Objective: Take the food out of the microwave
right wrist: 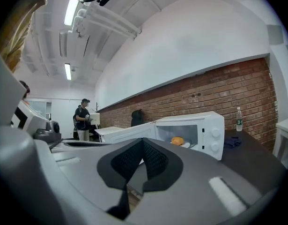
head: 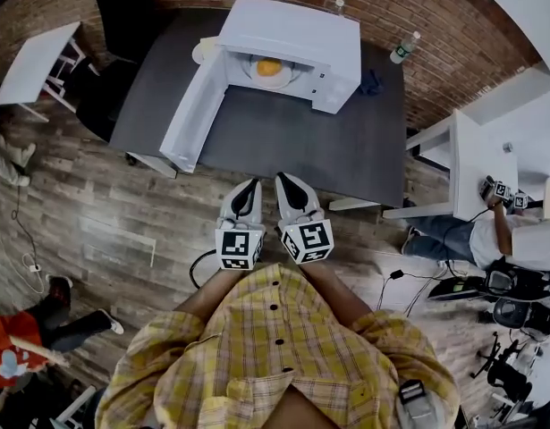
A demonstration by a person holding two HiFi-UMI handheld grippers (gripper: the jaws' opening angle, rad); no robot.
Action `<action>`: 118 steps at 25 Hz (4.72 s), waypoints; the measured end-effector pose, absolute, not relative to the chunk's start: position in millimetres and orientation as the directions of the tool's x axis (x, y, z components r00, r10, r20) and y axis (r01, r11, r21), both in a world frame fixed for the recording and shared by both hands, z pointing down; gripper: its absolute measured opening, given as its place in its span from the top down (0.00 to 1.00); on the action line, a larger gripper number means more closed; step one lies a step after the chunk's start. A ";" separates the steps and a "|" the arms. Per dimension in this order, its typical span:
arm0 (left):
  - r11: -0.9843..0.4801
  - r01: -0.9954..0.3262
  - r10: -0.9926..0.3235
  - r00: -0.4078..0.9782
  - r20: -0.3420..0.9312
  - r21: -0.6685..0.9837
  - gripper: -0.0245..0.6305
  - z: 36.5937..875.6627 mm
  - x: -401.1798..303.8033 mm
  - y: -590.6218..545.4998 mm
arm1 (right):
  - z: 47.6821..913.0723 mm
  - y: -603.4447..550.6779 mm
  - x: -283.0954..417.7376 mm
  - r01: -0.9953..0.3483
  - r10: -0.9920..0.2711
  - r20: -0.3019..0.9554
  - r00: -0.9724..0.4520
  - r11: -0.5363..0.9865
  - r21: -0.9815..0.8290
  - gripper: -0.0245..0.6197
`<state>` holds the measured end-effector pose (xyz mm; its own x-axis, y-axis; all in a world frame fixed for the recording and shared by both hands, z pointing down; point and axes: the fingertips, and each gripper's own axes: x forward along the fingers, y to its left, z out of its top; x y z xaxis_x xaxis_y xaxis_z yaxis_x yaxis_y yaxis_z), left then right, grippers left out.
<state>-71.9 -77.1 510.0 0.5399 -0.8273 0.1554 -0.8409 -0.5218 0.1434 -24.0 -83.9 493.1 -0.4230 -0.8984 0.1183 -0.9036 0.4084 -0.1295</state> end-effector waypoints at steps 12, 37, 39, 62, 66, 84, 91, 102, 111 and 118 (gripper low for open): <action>-0.542 -0.822 -0.809 0.567 0.156 0.178 0.96 517.8 -86.8 -103.6 | 496.7 -108.4 -48.9 -0.911 -0.903 0.142 -0.405 0.386 -0.142 0.96; -0.535 -0.836 -0.819 0.549 0.164 0.123 0.96 520.6 -66.4 -169.4 | 508.0 -174.8 -14.6 -0.899 -0.899 0.124 -0.420 0.394 -0.190 0.96; -0.533 -0.837 -0.820 0.547 0.166 0.123 0.96 522.7 -64.3 -174.9 | 515.5 -182.6 -9.4 -0.893 -0.896 0.136 -0.423 0.387 -0.227 0.96; -0.506 -0.854 -0.826 0.520 0.217 0.118 0.96 540.7 -63.9 -208.6 | 613.5 -285.8 28.4 -0.444 -0.876 0.065 -0.477 0.176 -0.879 0.96; -0.494 -0.861 -0.831 0.509 0.224 0.122 0.96 542.9 -68.5 -211.8 | 630.0 -302.8 31.8 -0.309 -0.889 0.045 -0.456 0.111 -0.945 0.90; -0.442 -0.887 -0.848 0.463 0.259 0.136 0.96 557.3 -80.6 -232.5 | 684.5 -366.1 52.7 -0.012 -0.944 0.035 -0.329 -0.033 -0.999 0.83; -0.439 -0.885 -0.845 0.466 0.264 0.157 0.96 563.0 -77.9 -241.1 | 691.5 -385.7 50.9 0.005 -0.942 0.051 -0.331 -0.056 -0.998 0.83; -0.440 -0.884 -0.839 0.468 0.277 0.159 0.96 567.9 -70.1 -254.8 | 701.9 -420.0 55.9 0.042 -0.952 0.074 -0.296 -0.090 -0.995 0.83; -0.430 -0.888 -0.838 0.461 0.294 0.166 0.96 573.6 -70.9 -264.1 | 713.5 -439.8 59.6 0.032 -0.947 0.126 -0.296 -0.141 -0.989 0.83; -0.415 -0.893 -0.838 0.450 0.308 0.174 0.96 580.6 -73.5 -268.4 | 716.5 -452.9 56.6 0.028 -0.945 0.139 -0.297 -0.154 -0.988 0.83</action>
<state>-73.5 -268.4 580.6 0.4499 -0.8384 0.3076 -0.8929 -0.4154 0.1738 56.6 -452.9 716.5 -0.2971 -0.9447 0.1390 0.0282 -0.1541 -0.9876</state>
